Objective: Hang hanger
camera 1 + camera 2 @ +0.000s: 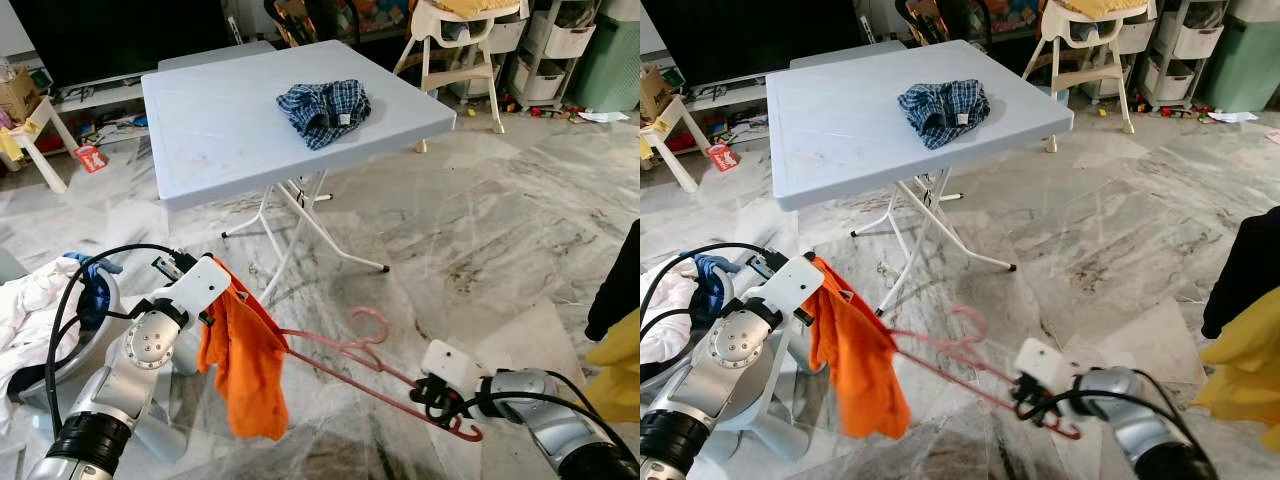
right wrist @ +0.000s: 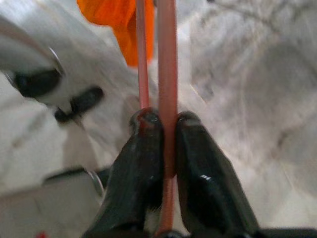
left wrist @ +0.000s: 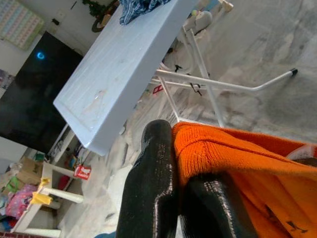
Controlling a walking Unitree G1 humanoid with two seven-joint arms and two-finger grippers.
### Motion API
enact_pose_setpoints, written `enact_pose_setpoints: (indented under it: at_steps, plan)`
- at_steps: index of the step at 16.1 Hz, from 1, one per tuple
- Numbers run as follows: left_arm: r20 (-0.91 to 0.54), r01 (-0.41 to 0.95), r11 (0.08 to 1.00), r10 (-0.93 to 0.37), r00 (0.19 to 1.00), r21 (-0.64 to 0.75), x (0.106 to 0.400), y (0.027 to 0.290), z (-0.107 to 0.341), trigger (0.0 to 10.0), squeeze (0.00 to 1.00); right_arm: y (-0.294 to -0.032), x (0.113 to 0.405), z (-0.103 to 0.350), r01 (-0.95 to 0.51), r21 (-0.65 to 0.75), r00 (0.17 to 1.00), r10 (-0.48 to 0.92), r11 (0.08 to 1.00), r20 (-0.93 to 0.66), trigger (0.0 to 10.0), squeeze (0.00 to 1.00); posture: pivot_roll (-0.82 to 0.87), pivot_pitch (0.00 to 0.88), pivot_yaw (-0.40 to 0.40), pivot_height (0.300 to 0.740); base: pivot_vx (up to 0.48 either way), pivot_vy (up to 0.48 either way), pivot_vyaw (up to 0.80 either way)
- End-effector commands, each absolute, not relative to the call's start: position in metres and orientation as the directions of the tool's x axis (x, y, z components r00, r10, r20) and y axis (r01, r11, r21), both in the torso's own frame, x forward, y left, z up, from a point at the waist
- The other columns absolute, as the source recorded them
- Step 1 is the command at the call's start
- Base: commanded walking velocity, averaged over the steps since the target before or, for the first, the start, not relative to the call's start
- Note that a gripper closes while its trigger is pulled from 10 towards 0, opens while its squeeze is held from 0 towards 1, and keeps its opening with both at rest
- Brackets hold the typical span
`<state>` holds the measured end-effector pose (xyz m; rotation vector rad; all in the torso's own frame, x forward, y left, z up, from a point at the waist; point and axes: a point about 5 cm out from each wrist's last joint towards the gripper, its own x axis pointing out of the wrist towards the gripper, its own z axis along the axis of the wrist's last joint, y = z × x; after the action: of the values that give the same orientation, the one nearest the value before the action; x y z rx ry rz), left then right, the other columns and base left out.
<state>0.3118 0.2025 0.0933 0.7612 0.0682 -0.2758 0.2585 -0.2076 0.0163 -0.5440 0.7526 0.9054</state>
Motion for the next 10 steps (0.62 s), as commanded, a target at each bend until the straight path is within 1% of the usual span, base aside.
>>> enact_pose_setpoints:
  at_steps: [1,2,3,4,6,7,8,9,10]
  plan:
    - [-0.118,0.245,0.698,-0.226,0.967,0.673,0.316,0.202,0.105,10.0,0.0,-0.216,0.261,0.013,-0.829,-0.164,0.429,0.42,0.535,-0.799,10.0,0.0,-0.07,0.0,0.11,0.74,0.0,0.0,0.0]
    - [-0.121,0.262,0.699,-0.245,0.962,0.666,0.313,0.195,0.103,10.0,0.0,-0.222,0.269,0.014,-0.78,-0.228,0.495,0.352,0.582,-0.794,10.0,0.0,-0.07,0.0,0.111,0.74,0.0,0.0,0.0]
    - [-0.117,0.27,0.703,-0.258,0.959,0.658,0.311,0.189,0.101,10.0,0.0,-0.222,0.274,0.015,-0.75,-0.247,0.532,0.337,0.613,-0.777,10.0,0.0,-0.07,0.0,0.112,0.74,0.0,0.0,0.0]
    - [-0.106,0.273,0.704,-0.273,0.956,0.656,0.309,0.181,0.1,10.0,0.0,-0.217,0.277,0.017,-0.736,-0.24,0.551,0.354,0.634,-0.755,10.0,0.0,-0.06,0.0,0.111,0.74,0.0,0.0,0.0]
    - [-0.091,0.29,0.705,-0.306,0.948,0.647,0.307,0.17,0.1,10.0,0.0,-0.199,0.277,0.019,-0.777,-0.166,0.519,0.47,0.607,-0.714,10.0,0.0,-0.06,0.0,0.107,0.74,0.0,0.0,0.0]
    - [-0.087,0.296,0.707,-0.316,0.945,0.642,0.308,0.167,0.101,10.0,0.0,-0.192,0.274,0.019,-0.808,-0.129,0.484,0.524,0.575,-0.7,10.0,0.0,-0.06,0.0,0.107,0.74,0.0,0.0,0.0]
    - [-0.077,0.298,0.699,-0.329,0.941,0.65,0.309,0.164,0.103,10.0,0.0,-0.187,0.269,0.018,-0.847,-0.097,0.432,0.569,0.523,-0.7,10.0,0.0,-0.06,0.0,0.107,0.74,0.0,0.0,0.0]
    - [-0.073,0.296,0.698,-0.331,0.941,0.652,0.309,0.163,0.104,10.0,0.0,-0.186,0.268,0.017,-0.856,-0.093,0.419,0.579,0.508,-0.7,10.0,0.0,-0.06,0.0,0.107,0.74,0.0,0.0,0.0]
    - [-0.057,0.292,0.692,-0.342,0.938,0.66,0.311,0.162,0.106,10.0,0.0,-0.181,0.261,0.017,-0.893,-0.044,0.35,0.631,0.447,-0.692,10.0,0.0,-0.06,0.0,0.105,0.74,0.0,0.0,0.0]
